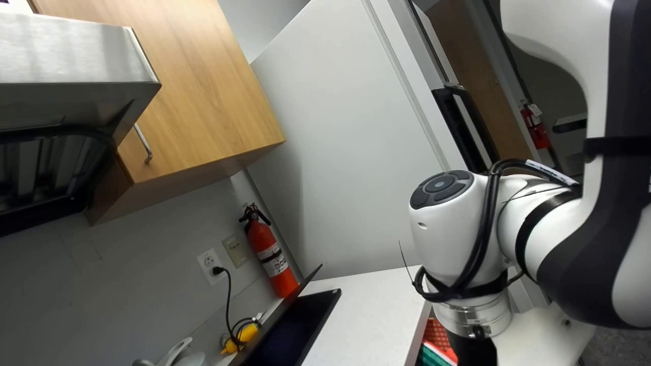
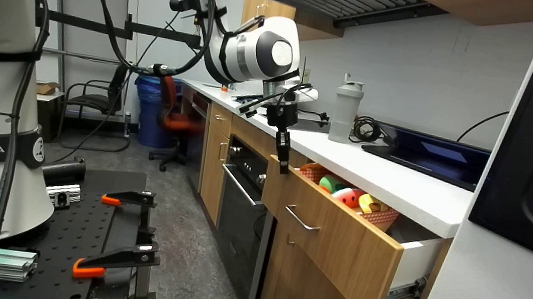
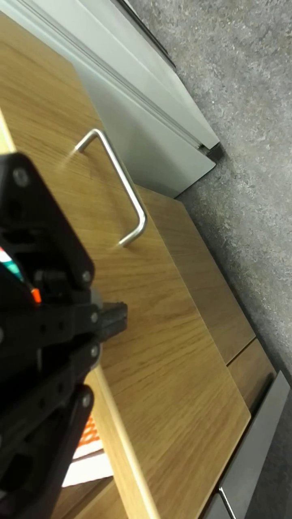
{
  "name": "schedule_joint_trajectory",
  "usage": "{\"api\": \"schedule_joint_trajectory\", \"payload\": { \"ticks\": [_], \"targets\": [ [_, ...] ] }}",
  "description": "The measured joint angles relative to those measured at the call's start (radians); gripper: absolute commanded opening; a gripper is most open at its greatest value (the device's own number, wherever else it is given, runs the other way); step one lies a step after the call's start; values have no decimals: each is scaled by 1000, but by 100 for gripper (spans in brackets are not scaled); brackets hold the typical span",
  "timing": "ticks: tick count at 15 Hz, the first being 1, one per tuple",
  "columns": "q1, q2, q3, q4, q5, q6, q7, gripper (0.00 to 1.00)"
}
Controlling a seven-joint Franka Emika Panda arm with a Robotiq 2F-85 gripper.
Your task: Open the drawer fully, pick up the carton box and put it in the drawer and close the drawer
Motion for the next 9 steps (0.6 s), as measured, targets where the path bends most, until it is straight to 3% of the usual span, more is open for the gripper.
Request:
{"api": "schedule_joint_trajectory", "payload": {
  "ticks": [9],
  "targets": [
    [55,-53,3,-73,-86,-6,60,0]
  ]
}}
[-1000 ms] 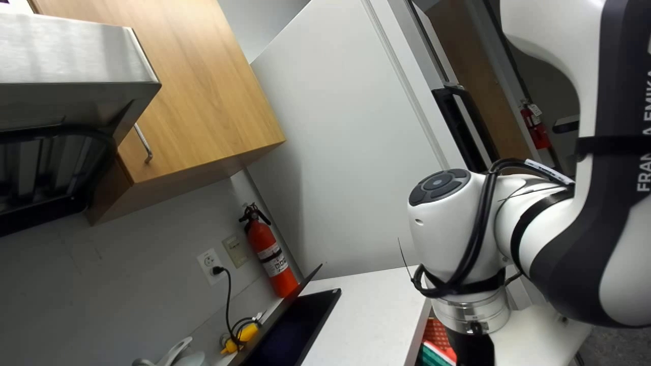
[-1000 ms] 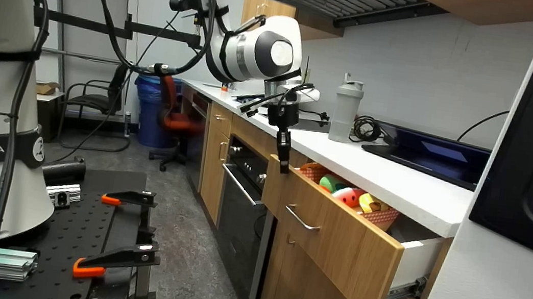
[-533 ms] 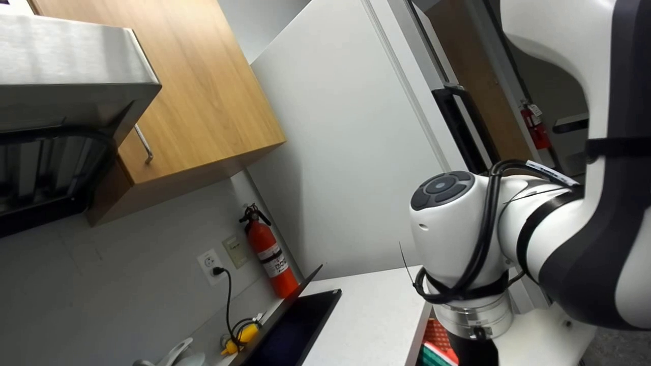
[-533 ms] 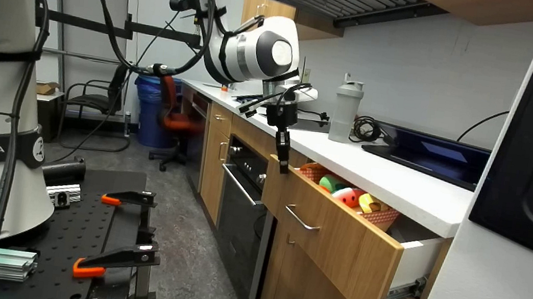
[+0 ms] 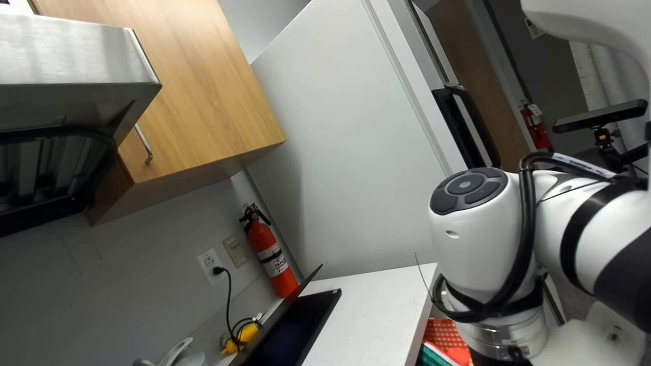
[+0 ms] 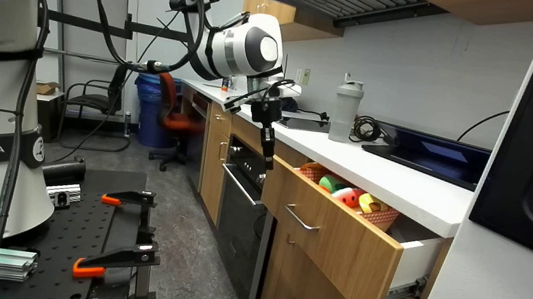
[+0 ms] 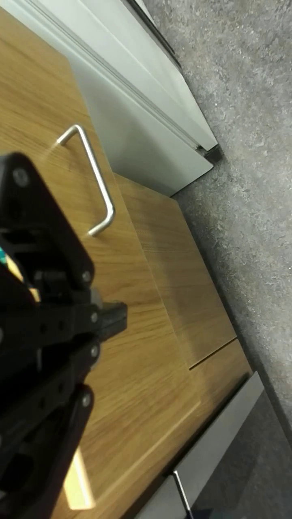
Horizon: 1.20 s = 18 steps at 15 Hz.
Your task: Open the drawer fully, pick up the carton box and put it in the drawer and close the drawer
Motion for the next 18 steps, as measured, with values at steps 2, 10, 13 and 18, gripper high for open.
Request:
{"api": "schedule_joint_trajectory", "payload": {
  "ticks": [2,10,13,18],
  "targets": [
    [10,-38,13,-50,0,-16,0,0],
    [-26,-214,150,-186,124,-139,-16,0],
    [-64,-278,224,-200,164,-202,-18,34],
    [-116,-372,303,-214,181,-276,-18,72]
  ]
}}
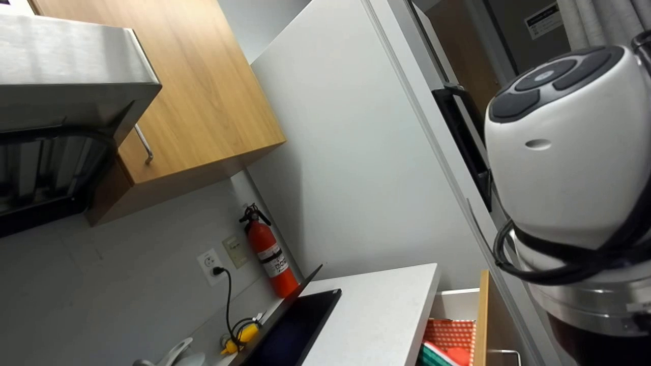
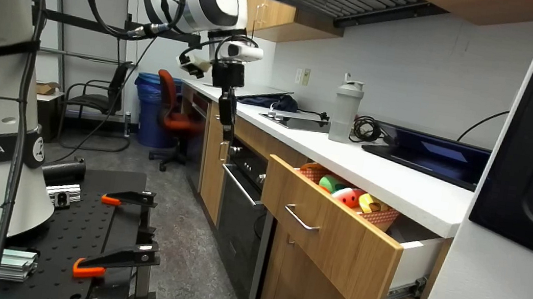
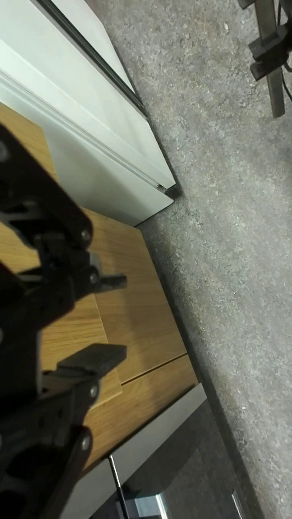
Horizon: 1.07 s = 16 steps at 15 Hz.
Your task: Open the drawer fully, pick up the carton box and put it in the drawer and close the drawer
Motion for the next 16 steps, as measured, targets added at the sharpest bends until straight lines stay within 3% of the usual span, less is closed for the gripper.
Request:
{"api": "schedule_joint_trajectory", "payload": {
  "ticks": [4,16],
  "targets": [
    [-27,-71,42,-21,3,-38,0,99],
    [-64,-271,170,-49,3,-155,51,100]
  ]
}}
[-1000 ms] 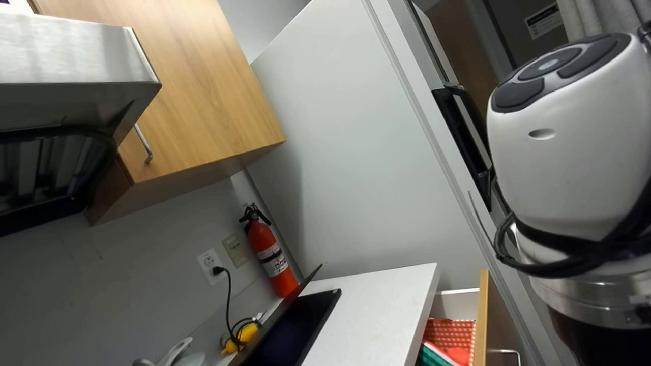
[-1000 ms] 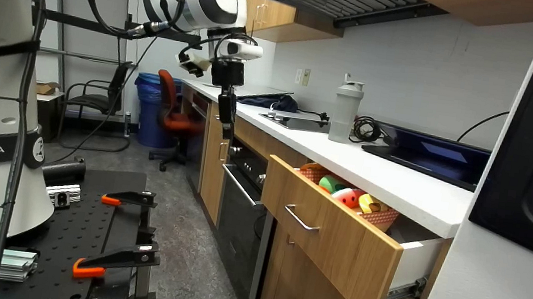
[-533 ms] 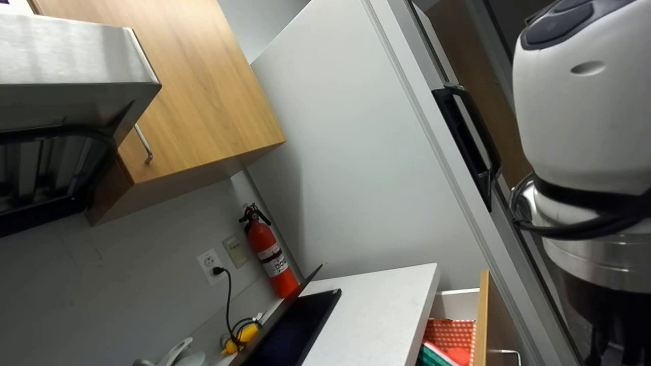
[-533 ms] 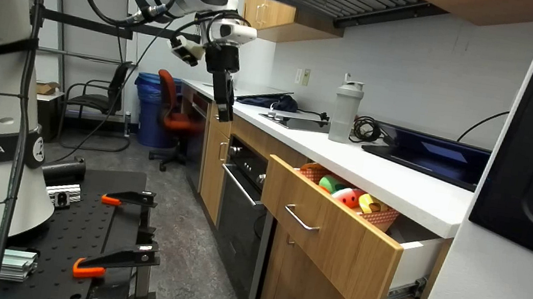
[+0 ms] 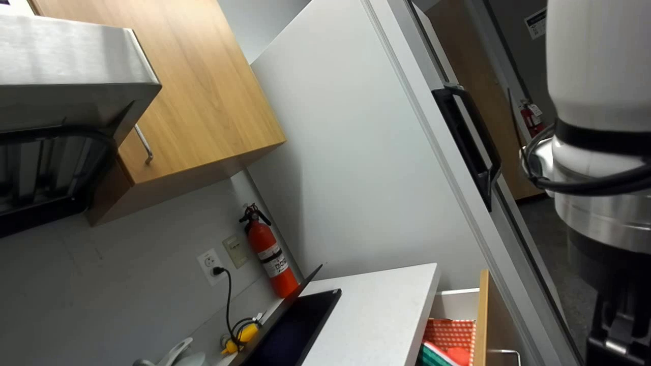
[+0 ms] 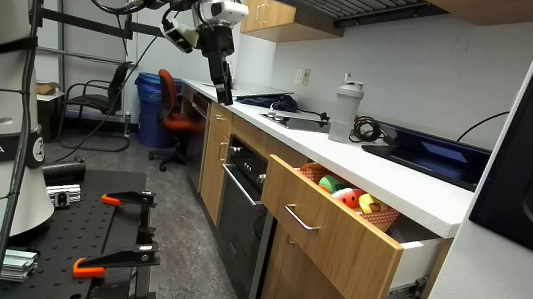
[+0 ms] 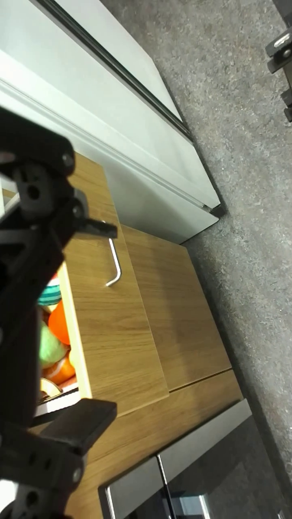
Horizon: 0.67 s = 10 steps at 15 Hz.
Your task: Open the drawer fully, pick up the carton box and put it in the drawer and close the drawer
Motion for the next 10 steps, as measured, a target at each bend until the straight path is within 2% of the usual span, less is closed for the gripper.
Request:
{"api": "schedule_joint_trajectory", "payload": {
  "ticks": [10],
  "targets": [
    [-5,8,4,-1,0,0,0,100]
  ]
}}
